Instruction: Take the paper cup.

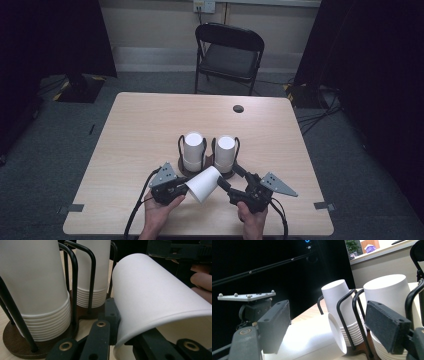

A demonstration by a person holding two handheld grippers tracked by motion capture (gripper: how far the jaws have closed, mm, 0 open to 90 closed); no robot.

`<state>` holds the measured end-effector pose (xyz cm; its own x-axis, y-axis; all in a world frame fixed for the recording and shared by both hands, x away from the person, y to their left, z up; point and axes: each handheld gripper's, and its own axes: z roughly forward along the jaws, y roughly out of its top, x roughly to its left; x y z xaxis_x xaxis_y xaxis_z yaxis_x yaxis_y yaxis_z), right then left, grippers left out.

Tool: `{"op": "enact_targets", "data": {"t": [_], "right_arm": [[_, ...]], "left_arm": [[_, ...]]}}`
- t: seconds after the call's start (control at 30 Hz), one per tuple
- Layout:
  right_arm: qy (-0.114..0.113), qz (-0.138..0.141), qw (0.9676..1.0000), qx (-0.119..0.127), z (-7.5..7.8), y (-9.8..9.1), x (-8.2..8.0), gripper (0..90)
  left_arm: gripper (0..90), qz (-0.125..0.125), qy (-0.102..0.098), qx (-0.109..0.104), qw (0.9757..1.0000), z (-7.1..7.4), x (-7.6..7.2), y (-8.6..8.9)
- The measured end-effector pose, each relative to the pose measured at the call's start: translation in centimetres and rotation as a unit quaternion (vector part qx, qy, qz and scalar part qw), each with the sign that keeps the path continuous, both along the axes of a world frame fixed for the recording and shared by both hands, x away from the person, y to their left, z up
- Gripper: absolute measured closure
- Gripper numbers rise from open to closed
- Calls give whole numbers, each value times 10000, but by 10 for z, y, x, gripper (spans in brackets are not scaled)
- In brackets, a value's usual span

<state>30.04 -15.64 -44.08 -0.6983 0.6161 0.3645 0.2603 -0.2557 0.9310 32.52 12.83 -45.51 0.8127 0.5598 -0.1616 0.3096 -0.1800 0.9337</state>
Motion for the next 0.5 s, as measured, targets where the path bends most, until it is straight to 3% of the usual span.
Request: {"op": "enact_targets", "data": {"t": [0.3, 0.47, 0.5], "right_arm": [[-170, 8, 9995, -276, -1, 3, -3, 218], [-172, -42, 9983, -561, -1, 5, -5, 218], [-170, -152, 9966, -787, 1, 6, -7, 224]], "left_arm": [[862, -153, 63, 348, 9993, 4, 3, 5], [863, -222, 73, 474, 9986, 8, 4, 8], [862, -221, 174, 384, 9989, 10, 6, 8]]}}
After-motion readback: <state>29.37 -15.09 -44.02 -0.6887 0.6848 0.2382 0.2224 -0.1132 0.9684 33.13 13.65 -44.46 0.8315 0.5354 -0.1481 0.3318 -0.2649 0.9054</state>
